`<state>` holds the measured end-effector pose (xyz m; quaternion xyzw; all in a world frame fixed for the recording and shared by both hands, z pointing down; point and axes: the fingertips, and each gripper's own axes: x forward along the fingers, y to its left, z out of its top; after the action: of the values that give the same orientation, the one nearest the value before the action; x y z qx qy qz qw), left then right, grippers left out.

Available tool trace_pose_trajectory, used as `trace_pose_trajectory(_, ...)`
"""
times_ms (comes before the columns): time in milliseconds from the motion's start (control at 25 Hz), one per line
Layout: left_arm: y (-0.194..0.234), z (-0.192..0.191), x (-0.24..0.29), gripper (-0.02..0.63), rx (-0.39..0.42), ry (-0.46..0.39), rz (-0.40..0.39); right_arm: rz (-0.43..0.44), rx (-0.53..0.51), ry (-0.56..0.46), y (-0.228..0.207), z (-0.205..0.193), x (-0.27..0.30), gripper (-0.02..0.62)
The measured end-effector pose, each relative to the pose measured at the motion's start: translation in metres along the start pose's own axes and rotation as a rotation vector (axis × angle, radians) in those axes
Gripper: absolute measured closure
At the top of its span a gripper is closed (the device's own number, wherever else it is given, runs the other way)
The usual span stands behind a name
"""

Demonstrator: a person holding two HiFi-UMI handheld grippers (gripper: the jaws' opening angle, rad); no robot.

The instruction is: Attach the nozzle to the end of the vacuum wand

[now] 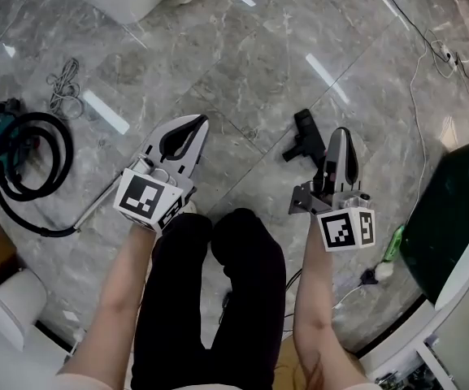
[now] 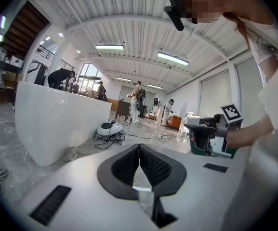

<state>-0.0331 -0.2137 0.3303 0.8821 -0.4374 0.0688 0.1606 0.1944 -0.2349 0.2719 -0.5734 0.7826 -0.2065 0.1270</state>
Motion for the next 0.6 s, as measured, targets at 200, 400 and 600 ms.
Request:
trace_pose_trajectory(200, 0.013, -0.049, 0.015, 0.595, 0.008, 0.009, 0.001, -0.008, 0.016, -0.003, -0.030, -0.041, 0.001, 0.580)
trace_pose_trajectory(400, 0.028, -0.099, 0.035, 0.595, 0.022, 0.016, 0.002, -0.002, 0.008, -0.001, -0.060, -0.086, 0.008, 0.580)
trace_pose_trajectory(600, 0.044, -0.153, 0.059, 0.595, 0.054, 0.010, 0.000, 0.031, -0.015, 0.000, -0.088, -0.135, 0.017, 0.580)
